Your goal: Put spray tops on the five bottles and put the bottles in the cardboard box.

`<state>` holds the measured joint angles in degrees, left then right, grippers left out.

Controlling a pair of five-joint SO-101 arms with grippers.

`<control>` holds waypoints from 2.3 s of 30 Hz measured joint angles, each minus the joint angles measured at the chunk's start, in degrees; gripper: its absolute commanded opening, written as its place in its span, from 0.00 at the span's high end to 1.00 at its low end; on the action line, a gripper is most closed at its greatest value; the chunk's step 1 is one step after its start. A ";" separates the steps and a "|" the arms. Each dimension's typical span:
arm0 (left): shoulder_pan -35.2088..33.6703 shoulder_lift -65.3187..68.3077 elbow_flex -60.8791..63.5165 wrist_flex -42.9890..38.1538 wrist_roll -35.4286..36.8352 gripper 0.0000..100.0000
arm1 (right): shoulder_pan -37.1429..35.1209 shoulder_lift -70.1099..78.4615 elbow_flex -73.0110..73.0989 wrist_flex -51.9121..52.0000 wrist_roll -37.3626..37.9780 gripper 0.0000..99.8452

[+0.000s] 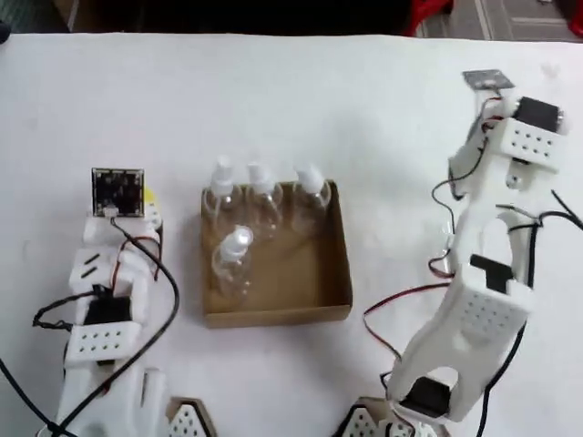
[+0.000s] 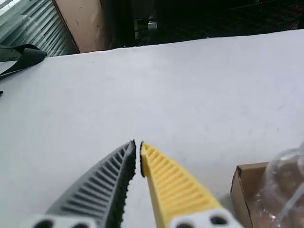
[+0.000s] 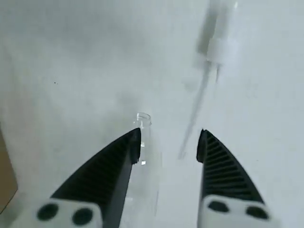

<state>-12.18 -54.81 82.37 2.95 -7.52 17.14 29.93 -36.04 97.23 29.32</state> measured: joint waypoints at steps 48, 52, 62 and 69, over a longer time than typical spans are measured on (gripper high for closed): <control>1.05 0.00 0.00 0.00 0.00 0.98 | -0.62 17.23 -0.88 -2.02 2.11 0.98; 1.05 0.00 0.00 0.00 0.00 0.98 | -0.70 17.05 -0.88 -1.76 2.20 0.98; 1.05 0.00 0.00 0.00 0.00 0.98 | -1.32 -5.45 -0.88 -0.35 2.20 0.98; 1.05 0.00 0.00 0.00 0.00 0.98 | -1.67 -17.32 2.02 -0.18 -1.23 0.98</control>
<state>-11.12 -54.81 82.37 2.95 -7.52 15.47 12.62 -34.02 97.05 28.09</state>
